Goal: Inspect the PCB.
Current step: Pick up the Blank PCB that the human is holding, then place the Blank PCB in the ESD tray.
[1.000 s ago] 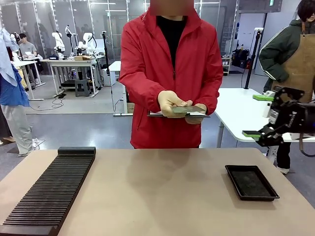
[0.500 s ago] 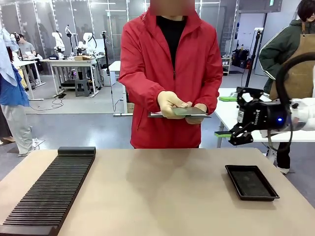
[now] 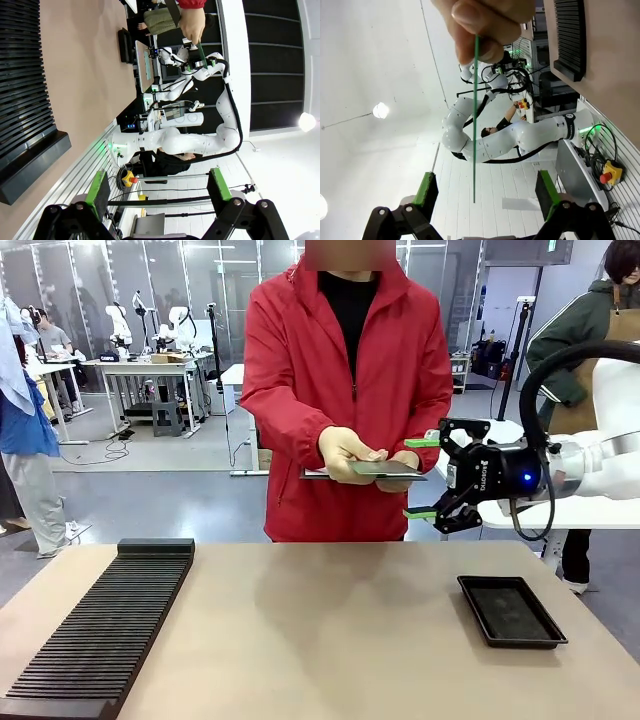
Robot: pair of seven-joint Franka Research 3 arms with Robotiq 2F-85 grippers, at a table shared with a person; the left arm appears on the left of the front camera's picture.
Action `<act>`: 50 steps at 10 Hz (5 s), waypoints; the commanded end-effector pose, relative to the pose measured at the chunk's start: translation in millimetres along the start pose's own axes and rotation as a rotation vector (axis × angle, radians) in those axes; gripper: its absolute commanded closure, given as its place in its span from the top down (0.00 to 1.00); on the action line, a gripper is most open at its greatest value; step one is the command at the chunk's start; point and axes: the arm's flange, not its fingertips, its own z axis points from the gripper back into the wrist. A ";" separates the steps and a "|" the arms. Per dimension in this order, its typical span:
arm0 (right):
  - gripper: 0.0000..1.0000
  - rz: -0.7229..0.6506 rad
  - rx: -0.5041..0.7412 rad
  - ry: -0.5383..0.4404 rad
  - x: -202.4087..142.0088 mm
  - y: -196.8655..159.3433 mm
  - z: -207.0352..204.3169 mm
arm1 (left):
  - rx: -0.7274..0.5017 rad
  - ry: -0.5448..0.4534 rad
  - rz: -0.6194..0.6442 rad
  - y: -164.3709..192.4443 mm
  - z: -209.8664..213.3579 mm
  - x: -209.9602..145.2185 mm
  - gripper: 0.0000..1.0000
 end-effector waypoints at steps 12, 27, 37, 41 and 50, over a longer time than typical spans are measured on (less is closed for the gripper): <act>0.26 -0.054 0.046 -0.015 10.2 4.3 -17.5 | 0.002 0.000 -0.002 -0.8 0.2 0.0 1.00; 0.00 -0.023 0.033 -0.005 8.0 1.2 -13.6 | 0.002 0.000 -0.002 -0.8 0.2 0.0 1.00; 0.00 -0.023 0.033 -0.005 8.0 1.2 -13.6 | 0.002 0.000 -0.002 -0.8 0.2 0.0 1.00; 0.00 -0.023 0.033 -0.005 8.0 1.2 -13.6 | 0.002 0.000 -0.002 -0.8 0.2 0.0 1.00; 0.00 -0.023 0.033 -0.005 8.0 1.2 -13.6 | 0.002 0.000 -0.002 -0.8 0.2 0.0 1.00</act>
